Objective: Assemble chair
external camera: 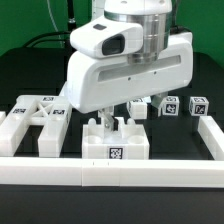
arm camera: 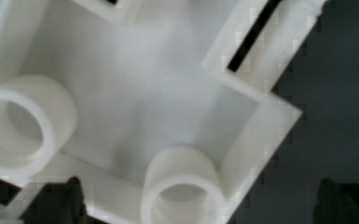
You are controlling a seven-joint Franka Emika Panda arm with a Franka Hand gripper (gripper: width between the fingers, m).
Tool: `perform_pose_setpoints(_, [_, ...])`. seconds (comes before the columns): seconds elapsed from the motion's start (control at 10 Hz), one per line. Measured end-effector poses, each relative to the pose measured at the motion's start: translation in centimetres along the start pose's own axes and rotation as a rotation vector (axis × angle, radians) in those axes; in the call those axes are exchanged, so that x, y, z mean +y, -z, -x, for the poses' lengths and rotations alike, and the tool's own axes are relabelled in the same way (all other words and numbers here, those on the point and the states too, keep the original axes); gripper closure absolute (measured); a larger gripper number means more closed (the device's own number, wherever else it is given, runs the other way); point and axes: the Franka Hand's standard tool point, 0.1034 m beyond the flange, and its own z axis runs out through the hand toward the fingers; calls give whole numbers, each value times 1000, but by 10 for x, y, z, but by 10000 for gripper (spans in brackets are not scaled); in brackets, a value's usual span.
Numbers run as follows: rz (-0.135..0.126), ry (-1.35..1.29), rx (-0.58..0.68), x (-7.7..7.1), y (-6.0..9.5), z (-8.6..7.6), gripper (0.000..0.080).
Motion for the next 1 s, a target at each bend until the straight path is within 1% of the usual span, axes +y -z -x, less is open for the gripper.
perform_pose_setpoints(0.1, [3,-77,10,-1,0,-3,150])
perform_pose_setpoints(0.5, [-33,-324,18,-7,-3,-4,150])
perform_pose_setpoints(0.6, [-49,-396,15,-8,-11,-2,150])
perform_pose_setpoints(0.9, [-53,-406,6,-11,-32,3,150])
perform_pose_setpoints(1.0, [-54,-406,5,-11,-37,4,150])
